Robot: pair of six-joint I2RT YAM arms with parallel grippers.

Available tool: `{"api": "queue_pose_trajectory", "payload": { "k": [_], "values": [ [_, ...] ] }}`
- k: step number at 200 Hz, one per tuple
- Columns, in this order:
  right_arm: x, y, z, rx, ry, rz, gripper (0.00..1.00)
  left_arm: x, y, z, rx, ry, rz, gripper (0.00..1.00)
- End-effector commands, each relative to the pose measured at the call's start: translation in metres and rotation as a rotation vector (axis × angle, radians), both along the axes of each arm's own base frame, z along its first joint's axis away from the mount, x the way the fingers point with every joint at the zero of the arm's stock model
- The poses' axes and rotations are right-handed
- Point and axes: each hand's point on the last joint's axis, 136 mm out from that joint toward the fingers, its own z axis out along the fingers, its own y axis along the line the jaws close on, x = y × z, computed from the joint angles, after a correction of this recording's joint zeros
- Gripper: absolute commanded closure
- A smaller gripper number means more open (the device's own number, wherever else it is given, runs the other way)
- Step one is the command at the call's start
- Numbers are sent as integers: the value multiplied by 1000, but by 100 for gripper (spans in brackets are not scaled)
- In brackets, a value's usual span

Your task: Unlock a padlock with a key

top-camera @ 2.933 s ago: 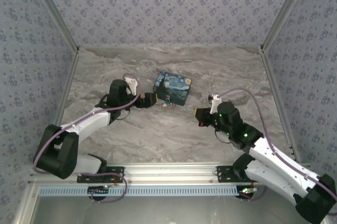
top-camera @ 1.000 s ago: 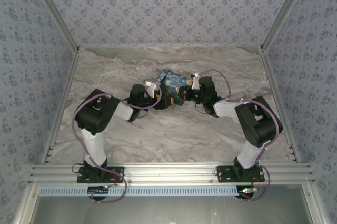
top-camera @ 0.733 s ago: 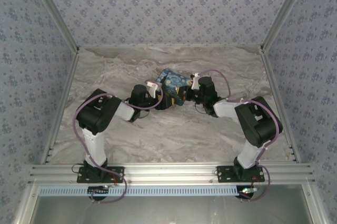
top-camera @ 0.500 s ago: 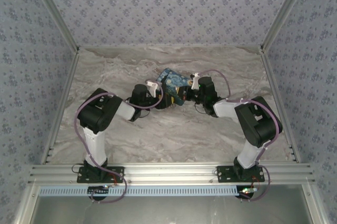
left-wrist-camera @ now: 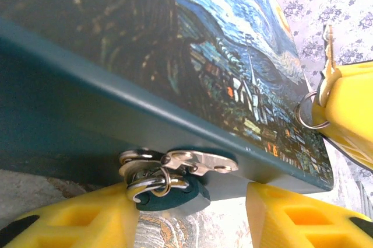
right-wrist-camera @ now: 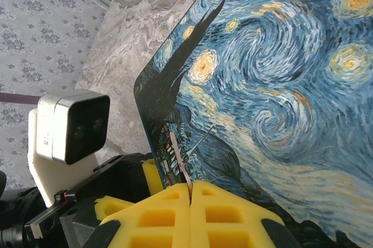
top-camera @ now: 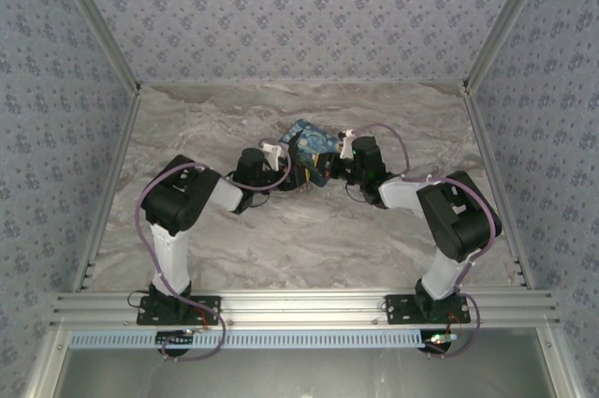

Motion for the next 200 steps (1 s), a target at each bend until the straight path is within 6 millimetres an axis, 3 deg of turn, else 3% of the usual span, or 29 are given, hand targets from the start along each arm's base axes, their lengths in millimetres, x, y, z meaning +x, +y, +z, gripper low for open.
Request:
{"api": "queue_pose_trajectory", "payload": {
  "k": [1,108,137,178,200],
  "values": [
    [-20,-1,-43,-70,130,15,100,-10,-4,-27,31,115,9,51],
    [-21,4,-38,-62,115,27,100,-6,-4,-23,18,128,28,63],
    [-18,5,-19,-40,73,29,100,-8,-4,-16,9,114,26,65],
    [-19,-2,24,-49,-42,35,100,-10,-2,-3,-11,108,30,66],
    [-29,-9,29,-105,-68,42,100,-10,-3,2,-27,109,32,67]
  ]
}}
